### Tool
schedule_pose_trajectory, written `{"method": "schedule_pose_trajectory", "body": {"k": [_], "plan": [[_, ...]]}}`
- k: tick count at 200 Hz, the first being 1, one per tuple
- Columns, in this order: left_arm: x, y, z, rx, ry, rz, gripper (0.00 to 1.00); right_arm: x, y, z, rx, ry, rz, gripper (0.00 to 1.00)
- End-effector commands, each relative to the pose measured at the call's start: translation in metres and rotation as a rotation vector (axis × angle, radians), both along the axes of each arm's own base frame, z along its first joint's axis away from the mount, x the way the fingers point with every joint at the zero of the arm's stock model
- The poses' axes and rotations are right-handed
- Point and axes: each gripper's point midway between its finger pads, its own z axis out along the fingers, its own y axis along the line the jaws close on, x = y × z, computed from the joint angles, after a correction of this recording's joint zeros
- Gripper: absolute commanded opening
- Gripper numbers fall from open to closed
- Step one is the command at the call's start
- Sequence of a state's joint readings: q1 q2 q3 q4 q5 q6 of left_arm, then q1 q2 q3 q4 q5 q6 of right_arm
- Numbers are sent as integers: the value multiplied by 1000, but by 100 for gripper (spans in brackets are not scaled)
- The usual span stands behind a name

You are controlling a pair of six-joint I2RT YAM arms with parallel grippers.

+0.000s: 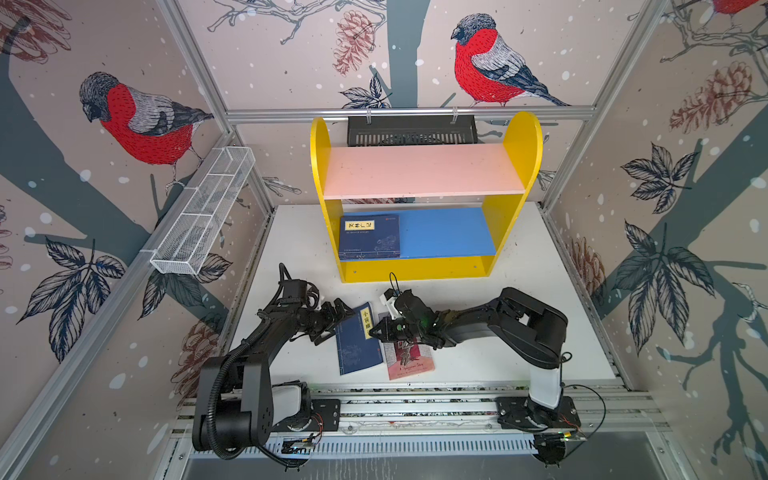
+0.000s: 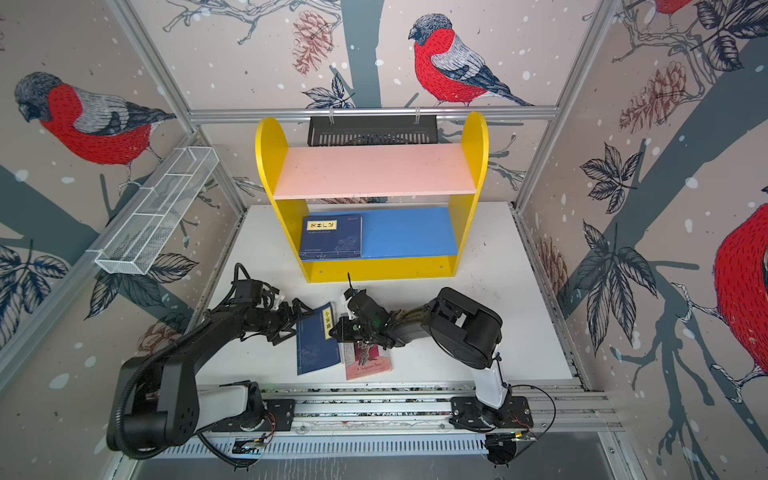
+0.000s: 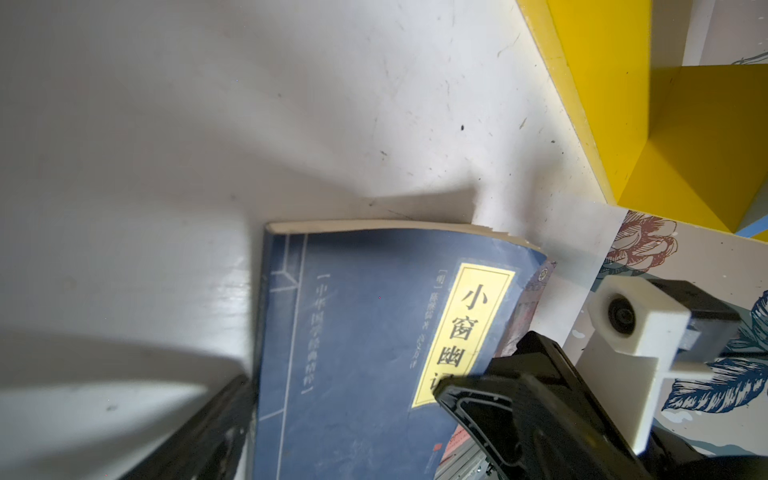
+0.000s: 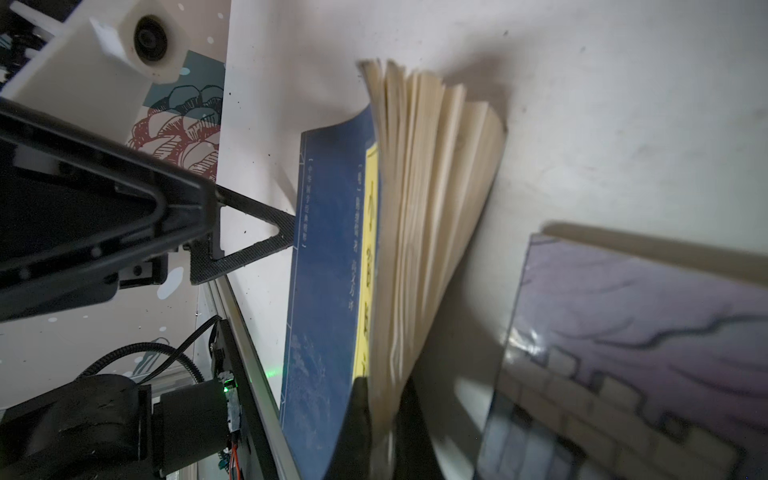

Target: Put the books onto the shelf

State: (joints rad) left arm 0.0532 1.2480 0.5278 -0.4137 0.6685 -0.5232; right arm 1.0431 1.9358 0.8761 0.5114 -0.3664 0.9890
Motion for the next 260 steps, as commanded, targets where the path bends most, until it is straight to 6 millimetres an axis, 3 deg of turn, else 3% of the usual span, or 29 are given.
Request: {"method": "schedule_pose_trajectory", "body": {"k": [1,45,85,142,177,211,260], "plan": [[12,7,10,29,-49,8,97,4,4,22,75,-38,2,1],[51,30,56,117,-202,14,97,3,-4,59,166,-72,49,0],[63,20,89,57,-309,-51,97,-4,-11,96,227,-112,124,0],[60,-13,135,-194,-441,-190,97,7,-50,135,252,-166,108,0],[50,-28,144,-375,-442,-217,95,11,-74,162,263,-223,120,0],[45,-35,154,-420,-476,-268,94,27,-97,178,267,-250,83,0],[25,-67,172,-494,-529,-437,93,30,-93,201,317,-279,155,0]]}}
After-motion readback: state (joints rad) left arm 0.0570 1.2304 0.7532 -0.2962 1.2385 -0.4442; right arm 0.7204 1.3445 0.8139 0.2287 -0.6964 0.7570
